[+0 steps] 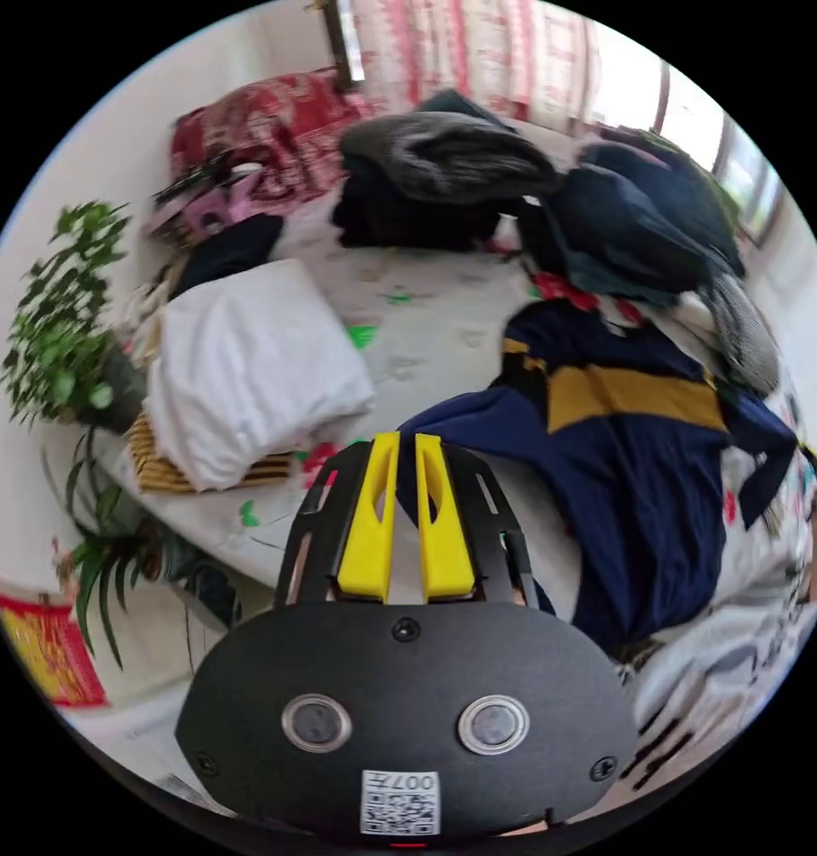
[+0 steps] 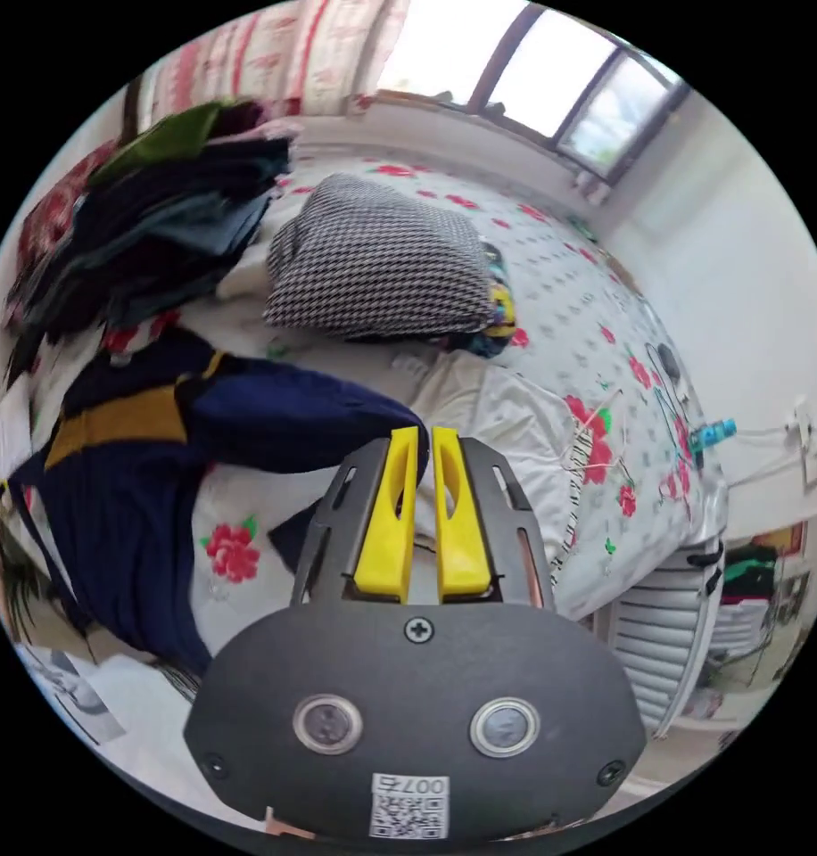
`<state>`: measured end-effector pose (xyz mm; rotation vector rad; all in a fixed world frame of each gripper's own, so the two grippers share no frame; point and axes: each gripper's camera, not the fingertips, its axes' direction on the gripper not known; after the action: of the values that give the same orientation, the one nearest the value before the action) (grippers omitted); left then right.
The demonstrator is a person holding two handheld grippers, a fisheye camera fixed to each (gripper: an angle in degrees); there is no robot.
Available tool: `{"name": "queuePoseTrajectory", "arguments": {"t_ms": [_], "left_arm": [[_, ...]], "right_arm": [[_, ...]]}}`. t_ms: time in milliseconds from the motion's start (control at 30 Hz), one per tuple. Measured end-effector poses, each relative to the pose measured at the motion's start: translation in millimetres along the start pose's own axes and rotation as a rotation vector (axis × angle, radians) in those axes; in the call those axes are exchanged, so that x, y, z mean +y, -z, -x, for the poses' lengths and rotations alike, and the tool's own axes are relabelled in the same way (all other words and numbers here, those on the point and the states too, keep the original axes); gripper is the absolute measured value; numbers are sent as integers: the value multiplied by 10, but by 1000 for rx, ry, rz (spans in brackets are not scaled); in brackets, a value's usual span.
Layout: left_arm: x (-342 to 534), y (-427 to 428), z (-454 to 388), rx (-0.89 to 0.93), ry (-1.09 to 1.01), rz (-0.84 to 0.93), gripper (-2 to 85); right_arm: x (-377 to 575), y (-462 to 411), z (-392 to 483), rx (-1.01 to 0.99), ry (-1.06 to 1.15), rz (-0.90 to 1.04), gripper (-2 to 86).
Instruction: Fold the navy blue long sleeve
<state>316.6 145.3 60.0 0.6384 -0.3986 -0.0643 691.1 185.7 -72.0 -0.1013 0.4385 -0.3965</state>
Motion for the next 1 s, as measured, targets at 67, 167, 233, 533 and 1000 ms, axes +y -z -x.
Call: {"name": "queuePoseTrajectory", "arguments": {"t_ms": [67, 167, 233, 533, 1000], "left_arm": [[-21, 88, 321, -49, 176, 28, -5], [272, 299, 318, 42, 224, -69, 0], [530, 278, 154, 145, 209, -63, 17], [1605, -213, -782, 433, 121, 204, 78], [1452, -165, -808, 260, -102, 270, 0]], "right_arm": [[-19, 67, -165, -84, -47, -25, 13], [268, 134, -52, -305, 34, -86, 28], [566, 82, 157, -447, 138, -72, 39], [1820, -299, 970, -763, 470, 253, 72], [2004, -353, 490, -596, 533, 249, 0]]}}
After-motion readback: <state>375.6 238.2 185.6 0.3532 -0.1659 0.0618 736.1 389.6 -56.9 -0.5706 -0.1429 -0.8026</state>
